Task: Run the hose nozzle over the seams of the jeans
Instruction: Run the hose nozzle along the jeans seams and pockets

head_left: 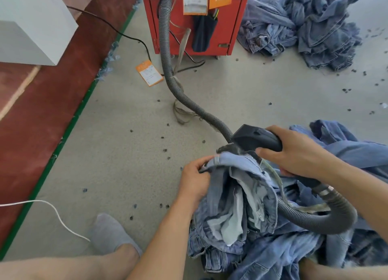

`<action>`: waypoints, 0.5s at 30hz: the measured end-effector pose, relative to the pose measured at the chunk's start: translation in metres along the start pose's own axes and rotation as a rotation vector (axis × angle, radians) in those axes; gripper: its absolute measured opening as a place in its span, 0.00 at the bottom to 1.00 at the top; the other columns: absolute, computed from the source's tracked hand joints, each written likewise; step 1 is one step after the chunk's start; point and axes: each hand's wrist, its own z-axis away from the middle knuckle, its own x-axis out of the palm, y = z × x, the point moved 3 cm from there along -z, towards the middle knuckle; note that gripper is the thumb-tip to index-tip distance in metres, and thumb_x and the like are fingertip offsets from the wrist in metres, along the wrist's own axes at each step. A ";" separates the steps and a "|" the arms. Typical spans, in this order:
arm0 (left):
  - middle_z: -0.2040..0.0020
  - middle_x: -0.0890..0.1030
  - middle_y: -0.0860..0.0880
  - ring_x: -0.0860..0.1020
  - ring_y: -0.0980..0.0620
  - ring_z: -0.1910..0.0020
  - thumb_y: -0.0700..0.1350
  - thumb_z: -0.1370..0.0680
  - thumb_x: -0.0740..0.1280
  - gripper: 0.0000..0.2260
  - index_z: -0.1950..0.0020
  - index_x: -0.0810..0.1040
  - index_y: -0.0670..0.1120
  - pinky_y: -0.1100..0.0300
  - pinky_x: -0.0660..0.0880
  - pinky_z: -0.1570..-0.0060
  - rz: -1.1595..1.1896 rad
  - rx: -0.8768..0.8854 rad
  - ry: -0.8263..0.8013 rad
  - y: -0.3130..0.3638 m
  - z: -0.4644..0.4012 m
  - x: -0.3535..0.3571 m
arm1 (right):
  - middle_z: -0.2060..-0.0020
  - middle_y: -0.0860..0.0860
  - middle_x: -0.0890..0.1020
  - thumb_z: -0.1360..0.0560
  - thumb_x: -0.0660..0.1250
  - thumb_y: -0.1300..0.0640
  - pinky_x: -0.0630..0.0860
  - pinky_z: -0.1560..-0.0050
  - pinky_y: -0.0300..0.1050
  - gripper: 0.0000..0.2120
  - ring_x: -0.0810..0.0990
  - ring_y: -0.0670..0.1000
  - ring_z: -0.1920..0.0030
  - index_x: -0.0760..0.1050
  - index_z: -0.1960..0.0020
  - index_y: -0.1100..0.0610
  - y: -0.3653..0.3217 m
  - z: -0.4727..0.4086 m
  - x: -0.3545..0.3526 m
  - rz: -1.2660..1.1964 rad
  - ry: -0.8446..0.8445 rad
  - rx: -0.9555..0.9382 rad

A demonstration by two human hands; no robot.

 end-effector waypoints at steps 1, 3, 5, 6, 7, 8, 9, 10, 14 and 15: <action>0.53 0.87 0.59 0.84 0.60 0.50 0.27 0.26 0.62 0.30 0.52 0.88 0.62 0.55 0.83 0.45 -0.008 -0.001 0.062 -0.003 -0.001 -0.003 | 0.73 0.45 0.81 0.23 0.71 0.48 0.73 0.77 0.36 0.09 0.80 0.47 0.77 0.73 0.47 0.44 0.000 0.001 -0.002 -0.027 -0.011 -0.006; 0.54 0.87 0.57 0.84 0.55 0.50 0.25 0.28 0.60 0.31 0.58 0.88 0.61 0.53 0.83 0.46 -0.023 -0.028 0.190 -0.009 -0.002 -0.009 | 0.74 0.43 0.81 0.22 0.72 0.49 0.73 0.77 0.37 0.09 0.79 0.48 0.78 0.73 0.47 0.43 0.000 0.003 -0.004 -0.056 -0.058 -0.024; 0.53 0.87 0.54 0.84 0.50 0.49 0.24 0.31 0.58 0.33 0.63 0.88 0.61 0.49 0.83 0.46 -0.012 -0.050 0.263 -0.015 -0.002 -0.013 | 0.74 0.43 0.81 0.23 0.73 0.50 0.74 0.76 0.38 0.10 0.79 0.48 0.78 0.74 0.46 0.42 0.000 0.005 -0.004 -0.047 -0.122 -0.044; 0.53 0.87 0.53 0.84 0.49 0.49 0.23 0.32 0.57 0.33 0.65 0.87 0.60 0.49 0.83 0.46 0.008 -0.052 0.282 -0.017 -0.003 -0.014 | 0.73 0.44 0.81 0.23 0.73 0.50 0.75 0.75 0.38 0.10 0.80 0.49 0.77 0.74 0.45 0.42 0.000 0.006 -0.002 -0.039 -0.158 -0.055; 0.54 0.87 0.53 0.84 0.49 0.50 0.23 0.32 0.56 0.32 0.66 0.87 0.59 0.51 0.83 0.47 0.041 -0.053 0.293 -0.019 -0.004 -0.015 | 0.72 0.44 0.82 0.23 0.74 0.50 0.75 0.74 0.39 0.11 0.80 0.49 0.77 0.74 0.45 0.42 0.000 0.007 0.000 -0.027 -0.194 -0.066; 0.56 0.87 0.54 0.84 0.50 0.52 0.23 0.33 0.56 0.32 0.66 0.87 0.57 0.54 0.83 0.50 0.082 -0.056 0.298 -0.020 -0.005 -0.015 | 0.71 0.44 0.82 0.23 0.74 0.50 0.75 0.73 0.39 0.11 0.80 0.49 0.76 0.74 0.44 0.42 0.000 0.007 0.004 -0.013 -0.227 -0.078; 0.57 0.87 0.54 0.83 0.50 0.55 0.22 0.32 0.56 0.32 0.66 0.87 0.56 0.58 0.82 0.56 0.127 -0.065 0.295 -0.021 -0.005 -0.014 | 0.71 0.43 0.82 0.23 0.74 0.50 0.75 0.73 0.39 0.11 0.80 0.48 0.76 0.74 0.44 0.42 0.000 0.008 0.007 0.000 -0.259 -0.090; 0.59 0.86 0.53 0.82 0.50 0.57 0.22 0.31 0.57 0.31 0.65 0.87 0.56 0.61 0.81 0.60 0.176 -0.072 0.285 -0.022 -0.006 -0.013 | 0.71 0.42 0.82 0.24 0.74 0.49 0.76 0.72 0.40 0.12 0.79 0.47 0.77 0.75 0.44 0.43 0.000 0.008 0.010 0.005 -0.291 -0.096; 0.54 0.87 0.50 0.83 0.49 0.54 0.23 0.24 0.66 0.23 0.57 0.83 0.53 0.47 0.81 0.49 0.406 -0.080 0.214 -0.019 -0.004 -0.004 | 0.69 0.46 0.83 0.24 0.74 0.50 0.78 0.72 0.42 0.09 0.80 0.50 0.75 0.76 0.48 0.41 -0.006 0.007 0.019 -0.094 -0.405 -0.101; 0.53 0.87 0.48 0.83 0.47 0.52 0.24 0.24 0.67 0.21 0.53 0.81 0.52 0.44 0.80 0.46 0.435 -0.082 0.198 -0.018 -0.002 -0.002 | 0.69 0.47 0.82 0.24 0.74 0.50 0.78 0.72 0.42 0.09 0.80 0.50 0.74 0.76 0.50 0.40 -0.009 0.007 0.021 -0.127 -0.426 -0.107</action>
